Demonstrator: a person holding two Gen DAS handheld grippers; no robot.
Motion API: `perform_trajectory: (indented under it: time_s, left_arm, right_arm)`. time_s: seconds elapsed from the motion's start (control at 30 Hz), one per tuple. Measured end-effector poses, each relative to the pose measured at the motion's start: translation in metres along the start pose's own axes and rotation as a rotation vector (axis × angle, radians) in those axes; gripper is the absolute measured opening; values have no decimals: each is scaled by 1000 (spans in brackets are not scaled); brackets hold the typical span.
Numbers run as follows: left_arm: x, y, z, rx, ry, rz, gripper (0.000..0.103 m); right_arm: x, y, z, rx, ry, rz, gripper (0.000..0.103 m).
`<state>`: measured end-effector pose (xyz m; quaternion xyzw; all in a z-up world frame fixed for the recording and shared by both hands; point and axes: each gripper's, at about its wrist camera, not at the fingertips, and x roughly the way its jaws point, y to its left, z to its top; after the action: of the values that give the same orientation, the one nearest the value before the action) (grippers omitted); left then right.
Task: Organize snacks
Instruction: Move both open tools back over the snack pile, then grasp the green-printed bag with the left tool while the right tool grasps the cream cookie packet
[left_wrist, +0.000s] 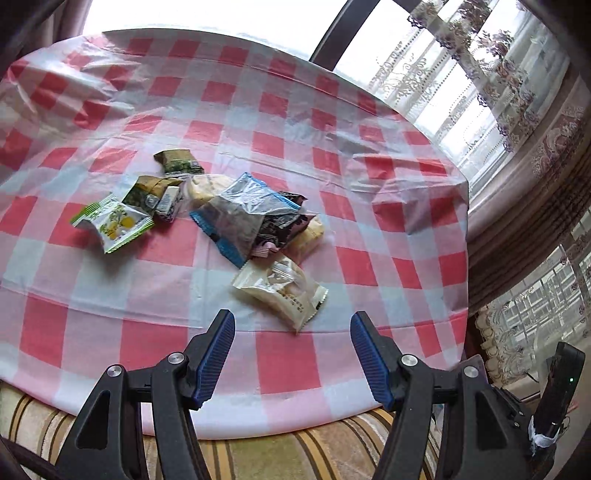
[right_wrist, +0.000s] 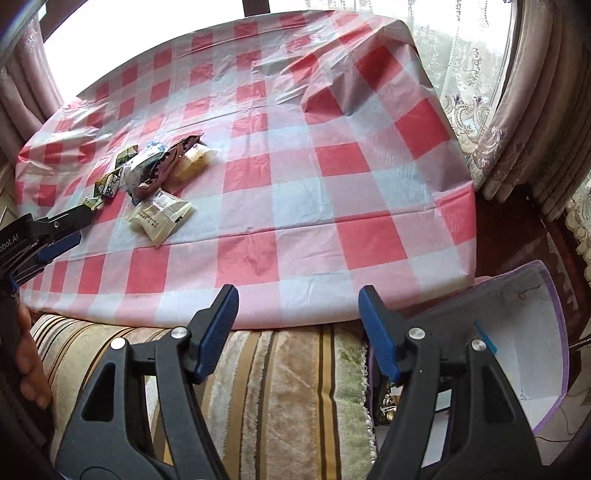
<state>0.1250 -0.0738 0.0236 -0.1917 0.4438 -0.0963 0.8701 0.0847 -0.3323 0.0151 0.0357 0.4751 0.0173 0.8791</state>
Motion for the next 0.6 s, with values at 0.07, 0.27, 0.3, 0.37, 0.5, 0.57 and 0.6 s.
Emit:
perform_trajectory:
  time_s: [0.07, 0.27, 0.3, 0.37, 0.5, 0.57, 0.6]
  left_arm:
    - [-2, 20, 4, -47, -10, 26, 65]
    - [-4, 70, 14, -166, -25, 75, 65]
    - [-4, 77, 16, -181, -27, 82, 65]
    - [-3, 91, 19, -213, -33, 96, 65]
    - [-1, 115, 27, -261, -46, 123, 64]
    - [2, 122, 32, -276, -49, 126, 63]
    - [4, 125, 34, -277, -49, 131, 62]
  right_arm:
    - [4, 13, 5, -40, 2, 15, 72]
    - [21, 58, 20, -151, 0, 72, 76]
    - [24, 65, 22, -171, 2, 80, 76]
    - [31, 81, 25, -217, 9, 93, 77]
    - [43, 103, 33, -270, 9, 124, 79]
    - [50, 111, 39, -286, 9, 134, 79]
    - [53, 115, 42, -294, 9, 141, 80]
